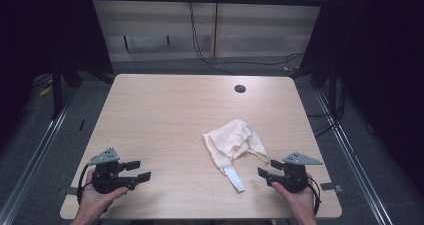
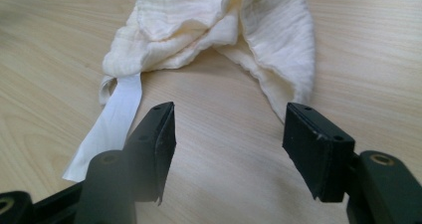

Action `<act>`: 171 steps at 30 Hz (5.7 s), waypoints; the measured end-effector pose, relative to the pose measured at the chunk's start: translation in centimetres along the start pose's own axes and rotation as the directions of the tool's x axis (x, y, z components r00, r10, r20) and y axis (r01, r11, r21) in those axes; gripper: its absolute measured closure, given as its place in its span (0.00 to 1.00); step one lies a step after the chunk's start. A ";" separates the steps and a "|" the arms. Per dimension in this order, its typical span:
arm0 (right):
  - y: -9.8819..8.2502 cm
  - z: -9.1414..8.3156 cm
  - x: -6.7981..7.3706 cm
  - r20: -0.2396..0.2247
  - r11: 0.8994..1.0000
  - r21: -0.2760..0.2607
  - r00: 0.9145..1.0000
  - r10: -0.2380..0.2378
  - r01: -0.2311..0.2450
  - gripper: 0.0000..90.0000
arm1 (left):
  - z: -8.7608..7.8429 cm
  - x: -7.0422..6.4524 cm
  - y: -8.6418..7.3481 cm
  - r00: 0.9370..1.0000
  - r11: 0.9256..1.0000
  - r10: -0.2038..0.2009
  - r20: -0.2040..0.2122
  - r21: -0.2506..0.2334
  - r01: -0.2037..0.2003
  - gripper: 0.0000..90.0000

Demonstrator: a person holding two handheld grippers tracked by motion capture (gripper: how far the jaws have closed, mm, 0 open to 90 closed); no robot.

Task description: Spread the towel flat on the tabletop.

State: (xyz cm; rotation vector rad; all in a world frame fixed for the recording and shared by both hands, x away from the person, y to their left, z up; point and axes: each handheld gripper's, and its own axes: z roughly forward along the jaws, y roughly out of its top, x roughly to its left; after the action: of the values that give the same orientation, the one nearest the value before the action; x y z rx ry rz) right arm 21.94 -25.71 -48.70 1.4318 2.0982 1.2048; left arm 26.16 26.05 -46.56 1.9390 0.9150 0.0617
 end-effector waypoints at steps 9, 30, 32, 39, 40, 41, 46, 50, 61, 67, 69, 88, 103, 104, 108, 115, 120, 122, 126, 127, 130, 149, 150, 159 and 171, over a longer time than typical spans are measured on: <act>0.1 -0.1 0.1 -0.054 1.000 -0.005 0.998 0.011 -0.012 0.43 | 0.5 0.2 -0.1 0.999 0.999 -0.035 -0.023 0.014 0.035 0.37; 4.8 0.9 1.0 -0.099 0.995 -0.008 0.990 -0.098 0.098 0.42 | 0.1 -0.2 0.1 1.000 0.999 0.016 0.002 -0.041 -0.016 0.32; 5.5 1.2 0.9 -0.110 0.995 -0.018 0.988 -0.104 0.103 0.41 | 0.2 -0.2 0.1 0.999 0.999 0.026 0.027 -0.024 -0.026 0.36; 7.3 2.0 0.2 -0.117 0.995 -0.024 0.988 -0.103 0.100 0.40 | 0.3 -0.7 0.1 0.994 0.995 0.097 0.059 -0.009 -0.097 0.52; 7.5 2.0 0.1 -0.116 0.994 -0.026 0.988 -0.104 0.102 0.40 | 0.4 -0.7 0.0 0.993 0.995 0.101 0.060 -0.009 -0.101 0.48; 7.8 2.0 0.0 -0.119 0.994 -0.022 0.987 -0.104 0.102 0.40 | 0.4 -0.7 0.0 0.993 0.994 0.106 0.060 -0.010 -0.105 0.49; 9.0 2.4 -0.7 -0.114 0.994 -0.027 0.987 -0.111 0.108 0.40 | 0.3 -0.7 0.1 0.992 0.993 0.114 0.046 -0.038 -0.113 0.53; 9.9 2.9 -1.4 -0.110 0.994 -0.023 0.988 -0.107 0.105 0.40 | 0.2 -0.8 0.1 0.994 0.995 0.100 0.041 -0.035 -0.098 0.53; 11.5 5.0 -2.8 -0.103 0.993 0.020 0.988 -0.112 0.114 0.37 | 0.3 -0.8 0.2 0.996 0.997 0.082 0.017 0.002 -0.082 0.40; 10.8 7.1 -3.8 -0.106 0.991 0.076 0.989 -0.101 0.109 0.36 | 0.2 -0.5 0.2 0.998 0.998 0.067 0.011 0.002 -0.067 0.32; 10.7 7.7 -3.9 -0.111 0.990 0.082 0.988 -0.104 0.114 0.37 | 0.2 -0.5 0.2 0.998 0.998 0.065 0.013 -0.001 -0.065 0.31; 9.0 11.9 -3.3 -0.170 0.974 0.176 0.979 -0.112 0.142 0.39 | 0.3 -0.4 0.2 0.998 0.998 0.059 -0.005 0.014 -0.059 0.27; 8.2 12.2 -3.0 -0.149 0.958 0.203 0.973 -0.174 0.202 0.86 | 0.5 -0.6 0.3 0.997 0.997 0.073 -0.016 0.018 -0.073 0.27; 8.1 12.2 -3.0 -0.162 0.958 0.200 0.971 -0.176 0.207 0.87 | 0.5 -0.6 0.3 0.997 0.997 0.073 -0.016 0.018 -0.073 0.27; 7.9 12.0 -2.9 -0.187 0.960 0.206 0.970 -0.153 0.191 0.90 | 0.5 -0.6 0.4 0.997 0.997 0.070 -0.012 0.016 -0.069 0.27; 7.7 11.7 -2.1 -0.199 0.956 0.221 0.969 -0.149 0.193 0.91 | 0.3 -0.7 0.4 0.997 0.997 0.079 -0.014 0.004 -0.079 0.27; 7.5 11.7 -1.1 -0.230 0.953 0.216 0.960 -0.160 0.211 0.91 | 0.2 -0.5 0.4 0.997 0.997 0.076 -0.018 -0.003 -0.076 0.28; 7.4 11.7 -0.8 -0.239 0.955 0.205 0.957 -0.163 0.214 0.91 | 0.2 -0.5 0.4 0.998 0.998 0.063 -0.002 -0.009 -0.063 0.28; 7.1 11.6 -0.5 -0.256 0.960 0.205 0.957 -0.135 0.190 0.91 | 0.3 -0.6 0.3 0.997 0.997 0.073 -0.003 -0.001 -0.073 0.29; 7.1 11.6 -0.4 -0.268 0.960 0.203 0.954 -0.134 0.192 0.91 | 0.3 -0.6 0.3 0.997 0.997 0.075 -0.002 0.000 -0.075 0.29; 7.2 11.5 0.0 -0.283 0.958 0.202 0.949 -0.140 0.202 0.91 | 0.3 -0.6 0.3 0.997 0.997 0.078 -0.002 0.003 -0.078 0.30; 7.4 11.4 4.2 -0.370 0.951 0.197 0.916 -0.153 0.238 0.91 | 0.6 -0.7 0.4 0.996 0.996 0.087 -0.002 0.016 -0.087 0.34; 7.5 11.5 4.5 -0.374 0.949 0.199 0.914 -0.156 0.244 0.91 | 0.6 -0.7 0.4 0.996 0.996 0.088 -0.003 0.017 -0.088 0.34; 7.6 13.2 7.7 -0.421 0.940 0.199 0.890 -0.175 0.279 0.91 | 0.5 -0.8 0.3 0.995 0.995 0.096 -0.001 0.020 -0.096 0.37; 7.7 12.9 7.7 -0.407 0.941 0.176 0.892 -0.199 0.290 0.55 | 1.9 -2.0 1.6 0.992 0.992 0.122 0.041 0.031 -0.124 0.55</act>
State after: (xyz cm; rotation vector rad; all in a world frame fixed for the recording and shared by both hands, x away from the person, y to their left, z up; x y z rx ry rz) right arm 31.80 -11.97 -48.78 1.0256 2.6721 1.2479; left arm 26.38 22.96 -45.77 2.0193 0.7748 0.0812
